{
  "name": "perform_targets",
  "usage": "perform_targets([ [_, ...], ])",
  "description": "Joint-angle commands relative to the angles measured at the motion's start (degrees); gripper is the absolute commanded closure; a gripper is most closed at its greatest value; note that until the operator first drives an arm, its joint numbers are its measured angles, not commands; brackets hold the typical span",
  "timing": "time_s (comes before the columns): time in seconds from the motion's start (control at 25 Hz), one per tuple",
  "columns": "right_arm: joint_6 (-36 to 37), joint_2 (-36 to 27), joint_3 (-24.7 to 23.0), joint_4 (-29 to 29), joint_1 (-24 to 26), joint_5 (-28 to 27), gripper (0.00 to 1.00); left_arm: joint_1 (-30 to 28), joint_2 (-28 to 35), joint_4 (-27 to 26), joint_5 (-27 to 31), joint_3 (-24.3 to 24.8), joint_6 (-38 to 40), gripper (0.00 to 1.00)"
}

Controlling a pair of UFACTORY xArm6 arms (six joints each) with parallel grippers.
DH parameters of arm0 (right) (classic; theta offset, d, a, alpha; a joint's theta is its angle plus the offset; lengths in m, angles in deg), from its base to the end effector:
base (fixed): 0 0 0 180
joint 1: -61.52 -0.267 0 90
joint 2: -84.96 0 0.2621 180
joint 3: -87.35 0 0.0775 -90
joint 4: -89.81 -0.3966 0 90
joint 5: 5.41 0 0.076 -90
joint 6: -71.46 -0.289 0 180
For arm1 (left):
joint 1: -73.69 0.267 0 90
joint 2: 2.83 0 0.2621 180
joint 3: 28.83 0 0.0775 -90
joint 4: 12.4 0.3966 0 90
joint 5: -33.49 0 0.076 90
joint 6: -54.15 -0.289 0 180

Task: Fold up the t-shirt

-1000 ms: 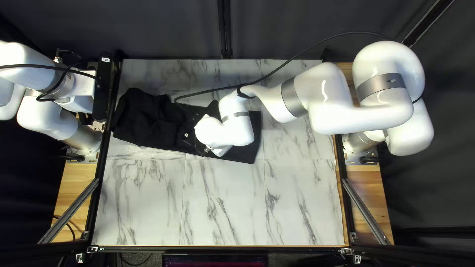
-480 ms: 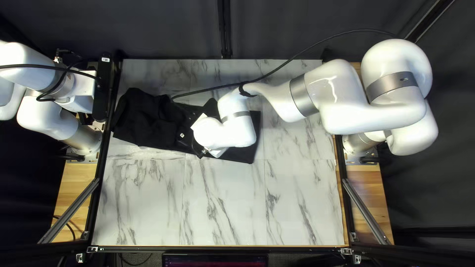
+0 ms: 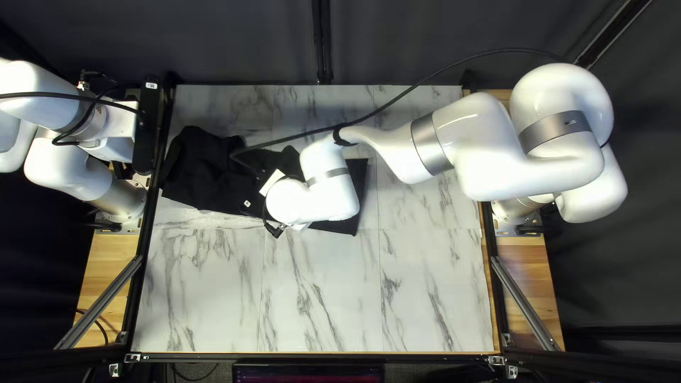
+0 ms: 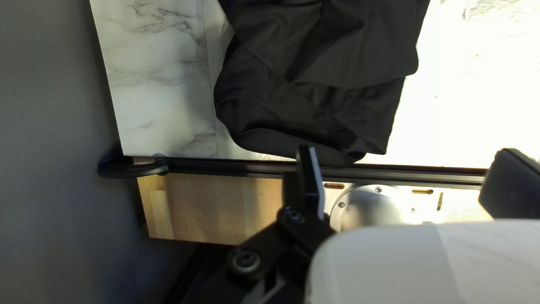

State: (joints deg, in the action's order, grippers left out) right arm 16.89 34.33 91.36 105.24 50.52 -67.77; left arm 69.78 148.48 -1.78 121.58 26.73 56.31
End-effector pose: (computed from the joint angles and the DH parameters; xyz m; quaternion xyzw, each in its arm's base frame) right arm 0.5763 0.0522 0.0132 0.9441 -0.3018 0.0059 0.1324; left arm 0.2732 0.0342 0.2383 -0.9934 0.0121 -0.0713 0.0888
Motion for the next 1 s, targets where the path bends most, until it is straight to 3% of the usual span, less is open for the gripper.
perform_targets([
  [0.04, 0.78, 1.43, 0.48, 0.77, 0.68, 1.17, 1.0, 0.0, 0.0, 0.0, 0.0, 0.0, 0.0, 0.0],
  [0.2, 2.21, 4.68, 2.69, 0.88, 1.47, 2.84, 1.0, 0.0, 0.0, 0.0, 0.0, 0.0, 0.0, 0.0],
  [0.52, 3.72, 8.39, 8.95, 2.22, 1.87, 1.18, 1.0, 0.0, 0.0, 0.0, 0.0, 0.0, 0.0, 0.0],
  [0.84, 5.57, 11.75, 8.19, 1.56, 1.99, 6.08, 1.0, 0.0, 0.0, 0.0, 0.0, 0.0, 0.0, 0.0],
  [0.88, 5.98, 11.4, 7.47, 1.36, 2.08, 6.78, 0.77, 0.0, 0.0, 0.0, 0.0, 0.0, 0.0, 0.0],
  [0.92, 6.42, 10.77, 6.86, 1.11, 2.15, 7.12, 0.0, 0.0, 0.0, 0.0, 0.0, 0.0, 0.0, 0.0],
  [1.0, 7.3, 7.85, 3.86, 0.72, 2.59, 8.11, 0.0, 0.0, 0.0, 0.0, 0.0, 0.0, 0.0, 0.0],
])
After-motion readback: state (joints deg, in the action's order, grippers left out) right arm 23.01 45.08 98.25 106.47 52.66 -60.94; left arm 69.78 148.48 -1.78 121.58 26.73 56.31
